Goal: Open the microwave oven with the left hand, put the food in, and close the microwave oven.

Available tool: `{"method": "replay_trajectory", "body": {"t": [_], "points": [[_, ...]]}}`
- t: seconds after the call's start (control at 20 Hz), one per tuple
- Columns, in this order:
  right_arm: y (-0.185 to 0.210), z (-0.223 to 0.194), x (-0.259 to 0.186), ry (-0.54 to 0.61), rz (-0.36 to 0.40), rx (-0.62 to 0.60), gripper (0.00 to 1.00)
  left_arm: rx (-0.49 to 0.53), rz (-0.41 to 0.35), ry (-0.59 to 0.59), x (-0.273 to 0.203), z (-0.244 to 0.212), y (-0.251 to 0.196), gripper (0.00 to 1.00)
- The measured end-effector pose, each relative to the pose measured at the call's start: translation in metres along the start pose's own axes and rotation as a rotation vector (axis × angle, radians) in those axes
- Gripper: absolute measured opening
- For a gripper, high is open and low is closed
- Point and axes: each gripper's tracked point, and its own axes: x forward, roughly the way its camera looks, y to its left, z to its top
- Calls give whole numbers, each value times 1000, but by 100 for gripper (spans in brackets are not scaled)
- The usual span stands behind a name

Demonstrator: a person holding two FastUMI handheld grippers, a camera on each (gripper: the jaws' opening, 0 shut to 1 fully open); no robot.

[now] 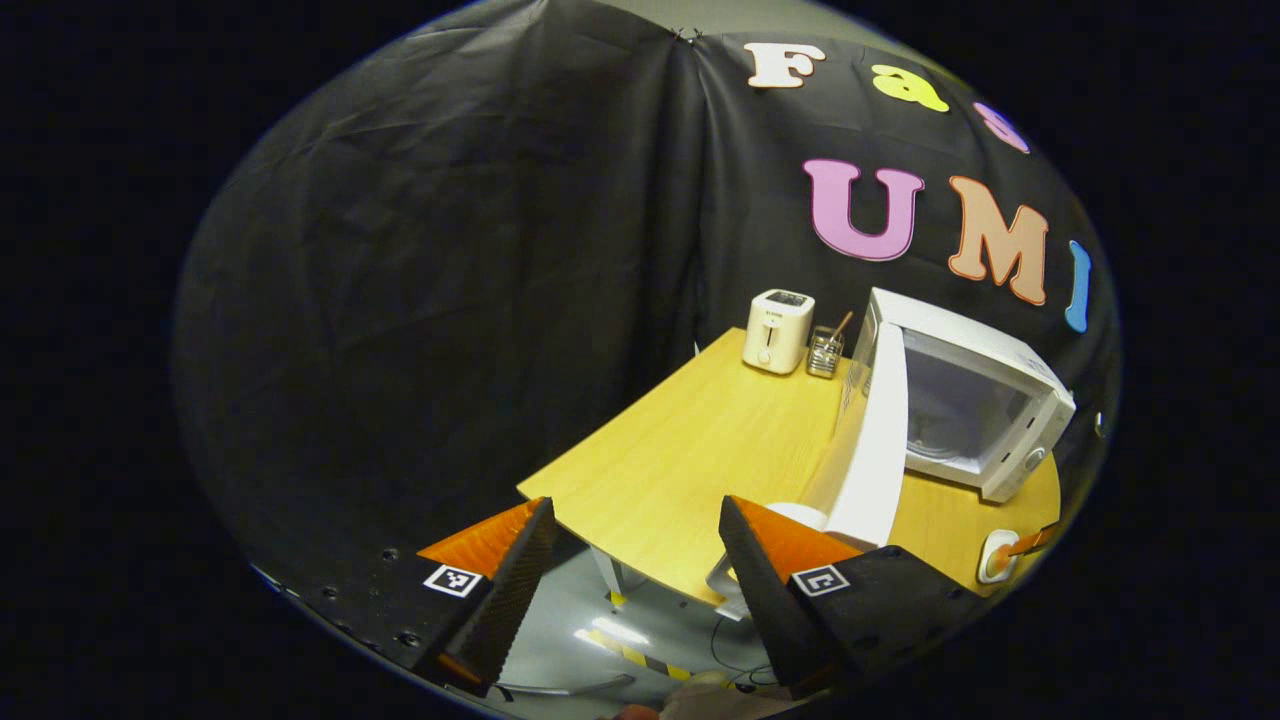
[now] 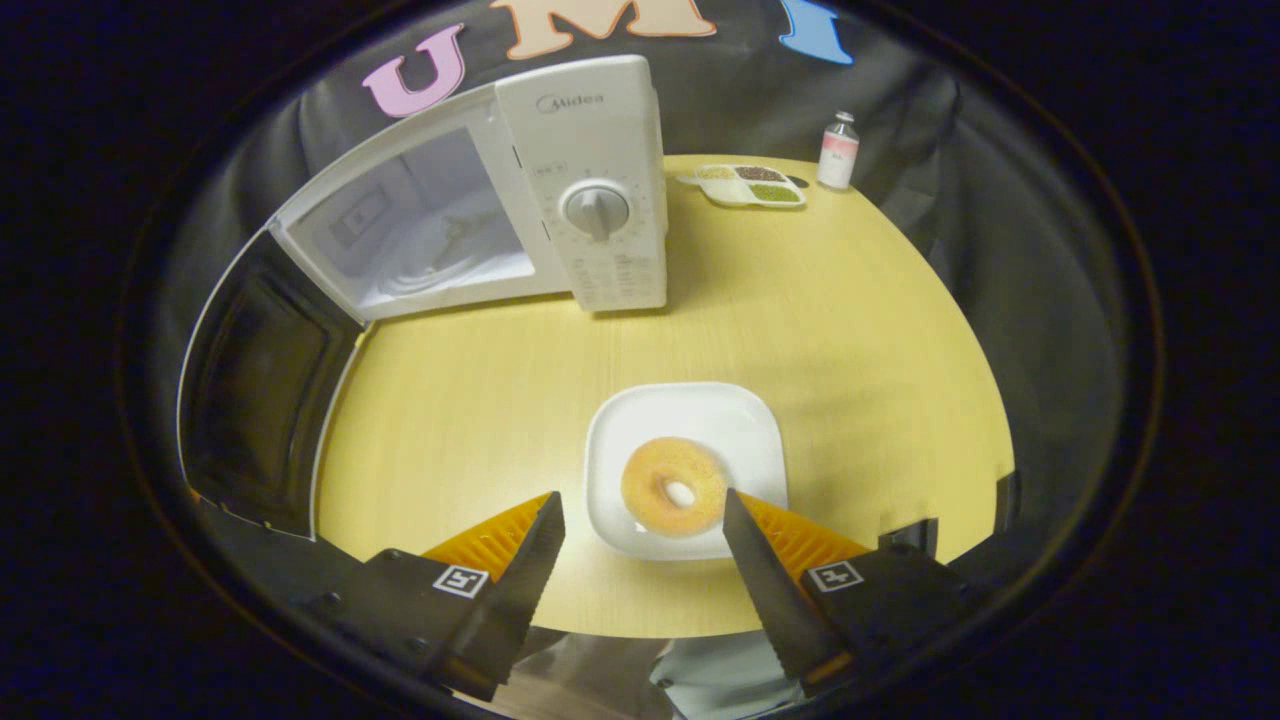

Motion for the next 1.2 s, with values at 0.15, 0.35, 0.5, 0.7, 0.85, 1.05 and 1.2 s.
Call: {"method": "replay_trajectory", "body": {"t": [0.15, 0.35, 0.5, 0.7, 0.85, 1.05, 1.2], "points": [[-7, -10, 11, 59, -9, -28, 99, 18, 28, -72, -6, 30, 3, 96], [-14, -19, 23, 135, -6, -67, 99, -5, 76, -118, -19, 46, -6, 96], [-15, -19, 30, 168, 14, -94, 99, -46, 104, -132, -26, 48, -16, 96], [-14, -19, 37, 200, 50, -123, 94, -73, 168, -145, -37, 49, -13, 96], [-12, -19, 42, 219, 76, -138, 99, -83, 193, -144, -42, 46, -14, 96], [-15, -17, 49, 213, 74, -143, 99, -113, 202, -122, -45, 34, -21, 96], [-15, -16, 52, 205, 68, -142, 89, -117, 201, -116, -41, 32, -21, 94]]}}
